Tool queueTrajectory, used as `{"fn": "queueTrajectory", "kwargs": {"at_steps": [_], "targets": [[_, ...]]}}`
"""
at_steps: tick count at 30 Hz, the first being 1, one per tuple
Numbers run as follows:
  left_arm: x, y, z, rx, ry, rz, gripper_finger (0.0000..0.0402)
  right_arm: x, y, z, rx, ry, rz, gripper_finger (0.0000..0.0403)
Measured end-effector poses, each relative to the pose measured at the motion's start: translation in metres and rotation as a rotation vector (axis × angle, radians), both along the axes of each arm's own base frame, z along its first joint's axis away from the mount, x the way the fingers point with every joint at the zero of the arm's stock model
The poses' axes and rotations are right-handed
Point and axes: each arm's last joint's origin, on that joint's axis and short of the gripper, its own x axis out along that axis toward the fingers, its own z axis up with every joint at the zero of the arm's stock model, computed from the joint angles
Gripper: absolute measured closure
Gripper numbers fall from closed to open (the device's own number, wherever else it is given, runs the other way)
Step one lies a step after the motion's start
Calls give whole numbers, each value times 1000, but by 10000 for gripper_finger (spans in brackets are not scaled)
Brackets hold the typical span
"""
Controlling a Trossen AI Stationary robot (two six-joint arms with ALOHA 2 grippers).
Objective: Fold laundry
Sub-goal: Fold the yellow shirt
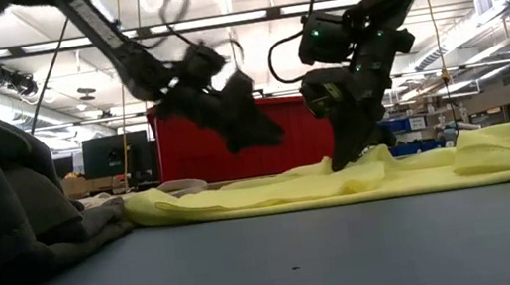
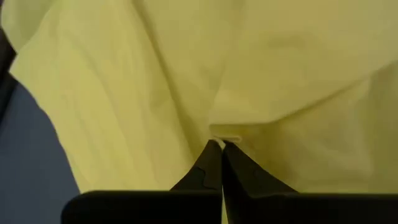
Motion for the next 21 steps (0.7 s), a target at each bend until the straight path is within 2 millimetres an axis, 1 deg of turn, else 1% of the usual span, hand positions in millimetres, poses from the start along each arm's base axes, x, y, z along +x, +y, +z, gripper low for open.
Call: {"fn": "queueTrajectory", "kwargs": {"at_steps": [1, 3, 5, 7, 9, 11, 16, 21], "targets": [[6, 2, -6, -24, 28, -3, 186, 0, 0, 0, 4, -1, 2, 401], [20, 9, -11, -49, 89, 23, 186, 1, 1, 0, 13, -5, 9, 401], [31, 17, -12, -111, 163, 51, 188, 1, 3, 0, 24, -4, 11, 401], [36, 21, -8, -151, 248, 59, 197, 1, 4, 0, 24, -2, 16, 401], [42, 26, 0, -166, 285, 41, 207, 1, 5, 1, 24, -5, 21, 401], [46, 28, 4, -205, 346, 24, 214, 1, 6, 1, 30, -5, 24, 401], [58, 37, 7, -243, 453, 10, 217, 2, 6, 1, 41, -7, 18, 401], [64, 41, 5, -269, 628, -48, 217, 3, 7, 1, 45, -17, 24, 401]]}}
